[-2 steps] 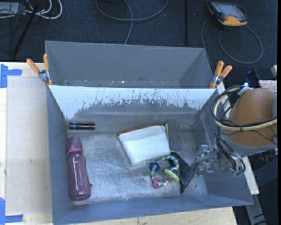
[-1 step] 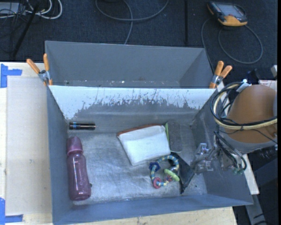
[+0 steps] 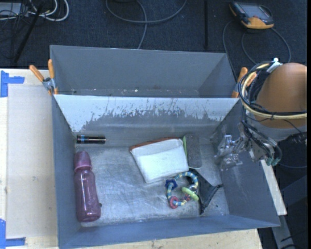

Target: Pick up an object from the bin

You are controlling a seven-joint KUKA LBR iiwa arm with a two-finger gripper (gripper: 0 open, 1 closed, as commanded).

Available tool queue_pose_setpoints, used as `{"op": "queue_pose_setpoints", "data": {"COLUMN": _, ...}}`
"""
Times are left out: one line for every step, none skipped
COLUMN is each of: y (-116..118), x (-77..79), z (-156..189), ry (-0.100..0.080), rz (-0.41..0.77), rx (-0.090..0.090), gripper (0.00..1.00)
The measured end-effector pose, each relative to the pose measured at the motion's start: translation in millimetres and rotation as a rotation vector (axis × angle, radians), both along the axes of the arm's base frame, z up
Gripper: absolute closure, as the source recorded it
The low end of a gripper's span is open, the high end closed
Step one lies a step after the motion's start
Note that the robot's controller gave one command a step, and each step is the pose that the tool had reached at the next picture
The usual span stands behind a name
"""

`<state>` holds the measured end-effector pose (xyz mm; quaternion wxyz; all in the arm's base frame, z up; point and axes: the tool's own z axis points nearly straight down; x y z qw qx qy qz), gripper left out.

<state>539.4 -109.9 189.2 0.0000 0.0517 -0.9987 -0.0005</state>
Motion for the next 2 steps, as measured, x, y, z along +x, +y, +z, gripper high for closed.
{"op": "queue_pose_setpoints", "data": {"y": 45.3, "x": 5.6, "z": 8.3, "ry": 0.001, "rz": 0.086, "rx": 0.000, "gripper": 0.00}}
{"op": "queue_pose_setpoints", "data": {"y": 47.1, "x": 4.8, "z": 8.7, "ry": 0.001, "rz": 0.088, "rx": 0.000, "gripper": 0.00}}
